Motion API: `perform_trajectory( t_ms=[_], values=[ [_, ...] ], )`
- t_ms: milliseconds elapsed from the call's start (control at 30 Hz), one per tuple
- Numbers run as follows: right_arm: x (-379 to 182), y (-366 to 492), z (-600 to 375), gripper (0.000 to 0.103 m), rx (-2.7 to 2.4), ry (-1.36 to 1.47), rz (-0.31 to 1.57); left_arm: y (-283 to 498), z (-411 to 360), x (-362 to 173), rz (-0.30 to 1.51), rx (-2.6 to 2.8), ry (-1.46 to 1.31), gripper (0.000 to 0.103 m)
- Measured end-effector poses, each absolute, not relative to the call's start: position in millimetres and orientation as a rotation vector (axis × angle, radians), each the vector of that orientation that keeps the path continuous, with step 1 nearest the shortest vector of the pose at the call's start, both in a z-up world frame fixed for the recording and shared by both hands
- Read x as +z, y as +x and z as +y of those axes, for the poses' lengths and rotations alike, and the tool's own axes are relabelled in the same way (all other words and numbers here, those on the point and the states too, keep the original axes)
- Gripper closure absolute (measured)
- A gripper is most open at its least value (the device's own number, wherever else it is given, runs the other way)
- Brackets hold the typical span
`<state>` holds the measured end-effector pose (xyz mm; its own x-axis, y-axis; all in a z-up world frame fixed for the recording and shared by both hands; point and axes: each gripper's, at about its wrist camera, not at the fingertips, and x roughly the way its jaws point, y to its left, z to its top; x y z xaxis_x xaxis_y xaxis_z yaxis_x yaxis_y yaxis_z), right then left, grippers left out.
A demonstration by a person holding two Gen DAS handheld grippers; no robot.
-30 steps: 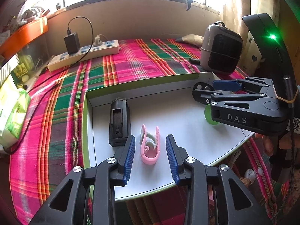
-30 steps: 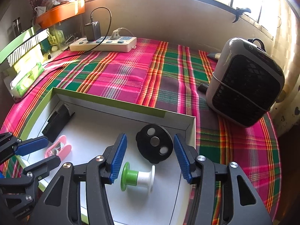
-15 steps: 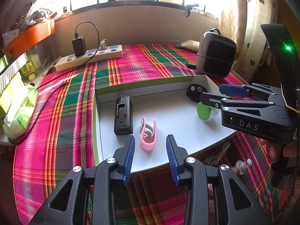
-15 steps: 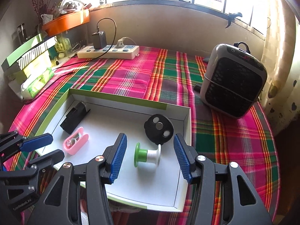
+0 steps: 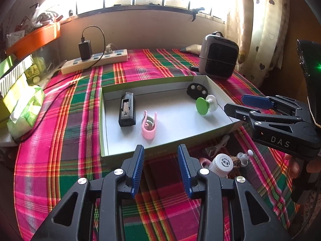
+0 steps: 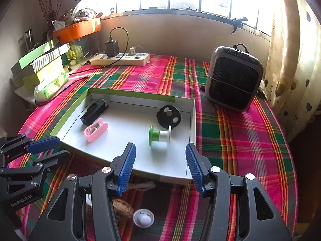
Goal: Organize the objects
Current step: 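Withdraw both tools from the box toward the objects on the cloth, then close left tool on the walnut while right tool closes on the white labelled jar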
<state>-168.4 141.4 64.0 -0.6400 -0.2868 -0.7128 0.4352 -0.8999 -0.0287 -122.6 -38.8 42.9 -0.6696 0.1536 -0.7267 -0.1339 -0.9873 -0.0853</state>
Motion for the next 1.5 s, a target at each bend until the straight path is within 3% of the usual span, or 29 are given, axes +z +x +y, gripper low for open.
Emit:
perform_trajectory(
  t_ms=[633,1267,1367,1500],
  values=[
    [48.5,-120.5,181.5,0.05,-2.53,1.064,0.186,-78.4,-14.3,31.9,-0.06,2.574,-1.18,0.067],
    [42.3,-106.6,189.9,0.049,-2.525,1.08,0.149,-82.1,10.1,9.8,0.0,2.53,-1.255,0.063],
    [43.6,-104.2,188.2,0.049,-2.518,1.073,0.142,-82.4,9.1,9.5,0.003,2.552,-1.253,0.064],
    [45.3,-100.9,182.1,0.049,-2.505,1.062,0.157,-82.1,4.7,9.5,-0.007,2.568,-1.251,0.074]
  ],
)
